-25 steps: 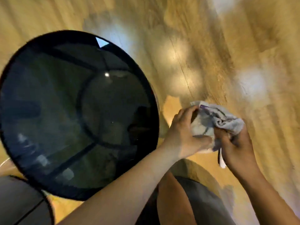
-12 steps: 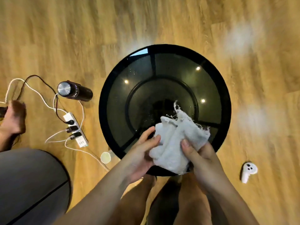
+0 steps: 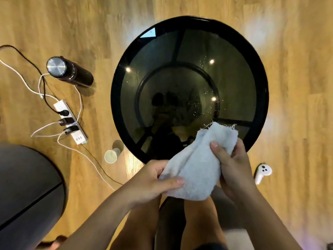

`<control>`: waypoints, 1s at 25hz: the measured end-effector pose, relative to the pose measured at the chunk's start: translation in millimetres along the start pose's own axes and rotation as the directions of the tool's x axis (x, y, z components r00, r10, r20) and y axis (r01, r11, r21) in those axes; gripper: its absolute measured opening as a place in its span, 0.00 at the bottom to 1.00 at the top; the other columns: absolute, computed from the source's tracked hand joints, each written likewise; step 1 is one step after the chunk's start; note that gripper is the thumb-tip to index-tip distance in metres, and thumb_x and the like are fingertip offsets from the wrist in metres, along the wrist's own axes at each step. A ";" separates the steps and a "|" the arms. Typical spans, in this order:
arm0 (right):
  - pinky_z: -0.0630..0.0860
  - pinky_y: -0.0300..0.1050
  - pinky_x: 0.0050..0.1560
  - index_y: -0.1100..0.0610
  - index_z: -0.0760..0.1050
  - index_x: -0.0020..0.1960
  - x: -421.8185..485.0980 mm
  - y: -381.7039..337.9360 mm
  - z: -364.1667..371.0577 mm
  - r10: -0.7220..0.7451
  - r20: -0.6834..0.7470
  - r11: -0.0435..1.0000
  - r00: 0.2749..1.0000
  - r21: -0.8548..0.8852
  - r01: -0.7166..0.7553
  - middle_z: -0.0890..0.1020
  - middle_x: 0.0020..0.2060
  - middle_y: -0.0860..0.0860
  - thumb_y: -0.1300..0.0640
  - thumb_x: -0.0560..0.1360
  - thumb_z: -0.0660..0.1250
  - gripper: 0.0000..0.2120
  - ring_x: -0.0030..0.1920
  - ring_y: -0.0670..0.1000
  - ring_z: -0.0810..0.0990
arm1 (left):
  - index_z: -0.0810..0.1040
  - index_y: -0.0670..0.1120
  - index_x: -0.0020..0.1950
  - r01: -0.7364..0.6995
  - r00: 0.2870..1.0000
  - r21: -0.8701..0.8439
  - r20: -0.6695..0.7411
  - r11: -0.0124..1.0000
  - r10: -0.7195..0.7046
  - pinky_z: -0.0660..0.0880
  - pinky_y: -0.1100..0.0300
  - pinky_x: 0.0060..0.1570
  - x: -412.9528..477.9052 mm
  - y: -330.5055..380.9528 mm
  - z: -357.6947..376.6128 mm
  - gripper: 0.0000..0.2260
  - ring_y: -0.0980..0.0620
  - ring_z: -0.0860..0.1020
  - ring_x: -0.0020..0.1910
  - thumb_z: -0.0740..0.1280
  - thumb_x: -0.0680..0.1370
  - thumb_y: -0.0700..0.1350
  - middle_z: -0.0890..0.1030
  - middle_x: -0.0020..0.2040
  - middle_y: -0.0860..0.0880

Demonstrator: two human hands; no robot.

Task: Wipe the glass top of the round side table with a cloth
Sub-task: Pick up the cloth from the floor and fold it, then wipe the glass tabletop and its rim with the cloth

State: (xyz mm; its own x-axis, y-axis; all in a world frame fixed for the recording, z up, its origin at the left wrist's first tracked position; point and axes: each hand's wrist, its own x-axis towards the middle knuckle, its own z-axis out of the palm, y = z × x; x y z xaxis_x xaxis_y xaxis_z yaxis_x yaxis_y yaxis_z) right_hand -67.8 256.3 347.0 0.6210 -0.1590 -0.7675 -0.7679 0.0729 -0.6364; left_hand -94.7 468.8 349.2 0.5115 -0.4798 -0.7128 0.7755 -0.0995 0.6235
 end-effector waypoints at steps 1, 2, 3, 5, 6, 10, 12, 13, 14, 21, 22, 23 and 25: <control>0.82 0.42 0.42 0.43 0.66 0.66 4.1 3.4 -5.1 -0.021 -0.056 0.994 0.998 -0.111 0.015 0.77 0.62 0.49 0.48 0.71 0.73 0.27 0.54 0.49 0.82 | 0.83 0.62 0.49 -0.038 0.999 0.059 0.003 0.998 0.038 0.77 0.68 0.42 0.2 0.1 1.4 0.08 0.59 0.82 0.53 0.70 0.73 0.60 0.84 0.50 0.61; 0.81 0.42 0.44 0.41 0.66 0.67 7.3 5.9 -11.2 -0.084 -0.086 0.963 0.993 -0.262 0.059 0.76 0.64 0.48 0.47 0.73 0.71 0.25 0.56 0.46 0.80 | 0.83 0.62 0.49 -0.071 0.997 0.080 -0.014 0.994 0.073 0.77 0.68 0.41 5.9 4.4 5.2 0.05 0.59 0.82 0.53 0.71 0.74 0.57 0.84 0.50 0.62; 0.81 0.45 0.50 0.41 0.68 0.66 8.0 7.6 -17.5 -0.181 -0.063 0.901 0.982 -0.410 0.139 0.74 0.66 0.46 0.44 0.75 0.68 0.21 0.60 0.44 0.77 | 0.82 0.61 0.50 -0.096 0.995 0.065 -0.024 0.993 0.097 0.77 0.68 0.42 9.8 8.5 9.7 0.05 0.60 0.82 0.53 0.72 0.75 0.53 0.84 0.50 0.62; 0.75 0.50 0.61 0.43 0.76 0.62 -1.1 9.6 -24.7 -0.273 0.184 0.814 0.944 -0.479 0.329 0.75 0.66 0.42 0.35 0.77 0.61 0.19 0.66 0.45 0.73 | 0.82 0.58 0.52 -0.106 0.991 -0.040 -0.087 0.994 0.102 0.78 0.66 0.43 17.4 15.8 16.6 0.06 0.58 0.83 0.52 0.72 0.76 0.49 0.85 0.50 0.60; 0.76 0.48 0.60 0.43 0.77 0.62 -9.6 11.2 -23.1 -0.227 0.328 0.862 0.917 -0.370 0.346 0.77 0.64 0.42 0.32 0.75 0.60 0.23 0.66 0.46 0.75 | 0.82 0.56 0.53 -0.112 0.985 -0.098 -0.141 0.989 0.097 0.79 0.66 0.42 18.5 21.3 19.8 0.07 0.58 0.83 0.52 0.72 0.75 0.49 0.85 0.50 0.58; 0.77 0.32 0.48 0.32 0.69 0.64 -29.1 24.5 -0.4 -0.228 0.440 0.909 0.868 -0.224 0.352 0.80 0.57 0.37 0.42 0.71 0.73 0.24 0.56 0.40 0.81 | 0.81 0.49 0.56 -0.116 0.956 -0.337 -0.293 0.934 0.013 0.79 0.62 0.41 25.7 19.3 26.0 0.15 0.54 0.84 0.51 0.72 0.72 0.52 0.86 0.49 0.52; 0.77 0.31 0.48 0.36 0.70 0.62 -21.2 24.9 -3.0 -0.265 0.382 0.887 0.885 -0.263 0.379 0.81 0.55 0.34 0.51 0.75 0.67 0.18 0.55 0.39 0.81 | 0.84 0.50 0.52 -0.119 0.923 -0.269 -0.385 0.956 0.007 0.79 0.61 0.40 29.8 11.9 28.0 0.11 0.54 0.84 0.48 0.72 0.73 0.54 0.86 0.48 0.49; 0.76 0.32 0.49 0.39 0.71 0.62 -11.6 24.6 -10.7 -0.277 0.345 0.869 0.897 -0.308 0.387 0.80 0.54 0.34 0.55 0.75 0.64 0.18 0.55 0.40 0.80 | 0.84 0.52 0.50 -0.137 0.880 -0.138 -0.471 0.981 0.057 0.78 0.61 0.42 33.1 6.4 24.1 0.09 0.55 0.83 0.48 0.71 0.74 0.54 0.85 0.47 0.49; 0.75 0.32 0.49 0.42 0.71 0.61 1.9 19.7 -22.1 -0.301 0.306 0.843 0.903 -0.358 0.402 0.80 0.52 0.35 0.59 0.74 0.61 0.19 0.54 0.40 0.80 | 0.83 0.54 0.51 -0.145 0.819 0.048 -0.555 0.988 0.147 0.77 0.60 0.45 36.9 0.6 16.6 0.09 0.57 0.81 0.49 0.69 0.74 0.55 0.83 0.49 0.51; 0.73 0.57 0.62 0.50 0.60 0.74 134.2 19.2 -85.9 -0.650 -0.002 0.266 0.760 -0.937 0.225 0.66 0.69 0.61 0.56 0.77 0.60 0.26 0.66 0.61 0.68 | 0.46 0.55 0.80 0.379 0.876 0.922 -0.384 0.074 0.291 0.54 0.32 0.72 80.9 -58.4 -39.0 0.48 0.33 0.44 0.78 0.68 0.69 0.69 0.45 0.81 0.44; 0.70 0.54 0.66 0.51 0.63 0.73 135.4 32.3 -82.4 -0.672 0.018 0.253 0.740 -0.934 0.253 0.65 0.70 0.61 0.54 0.78 0.59 0.23 0.69 0.61 0.66 | 0.45 0.55 0.80 0.377 0.877 0.924 -0.377 0.062 0.297 0.54 0.31 0.72 83.1 -64.0 -40.8 0.50 0.32 0.44 0.78 0.69 0.68 0.70 0.44 0.82 0.44; 0.67 0.49 0.68 0.52 0.65 0.72 132.6 44.8 -76.6 -0.667 0.013 0.278 0.745 -0.923 0.265 0.64 0.72 0.61 0.50 0.79 0.59 0.22 0.70 0.60 0.64 | 0.46 0.55 0.80 0.368 0.875 0.928 -0.368 0.062 0.314 0.55 0.31 0.71 83.9 -67.4 -42.4 0.51 0.32 0.45 0.78 0.69 0.67 0.71 0.46 0.82 0.43; 0.58 0.35 0.65 0.52 0.67 0.71 126.7 62.4 -58.8 -0.675 -0.087 0.359 0.733 -0.906 0.222 0.65 0.72 0.59 0.46 0.78 0.61 0.24 0.70 0.59 0.64 | 0.47 0.55 0.80 0.361 0.869 0.931 -0.358 0.059 0.342 0.56 0.30 0.71 84.6 -68.9 -44.2 0.51 0.31 0.47 0.78 0.69 0.66 0.71 0.48 0.81 0.43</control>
State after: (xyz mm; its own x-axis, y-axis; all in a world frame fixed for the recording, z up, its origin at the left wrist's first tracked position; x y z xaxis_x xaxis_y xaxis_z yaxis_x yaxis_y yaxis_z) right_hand -46.3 182.7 214.6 0.9594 -0.2519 -0.1265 -0.2802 -0.9016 -0.3297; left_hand -88.5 473.6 231.8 0.8421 -0.1383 -0.5212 -0.1142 -0.9904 0.0783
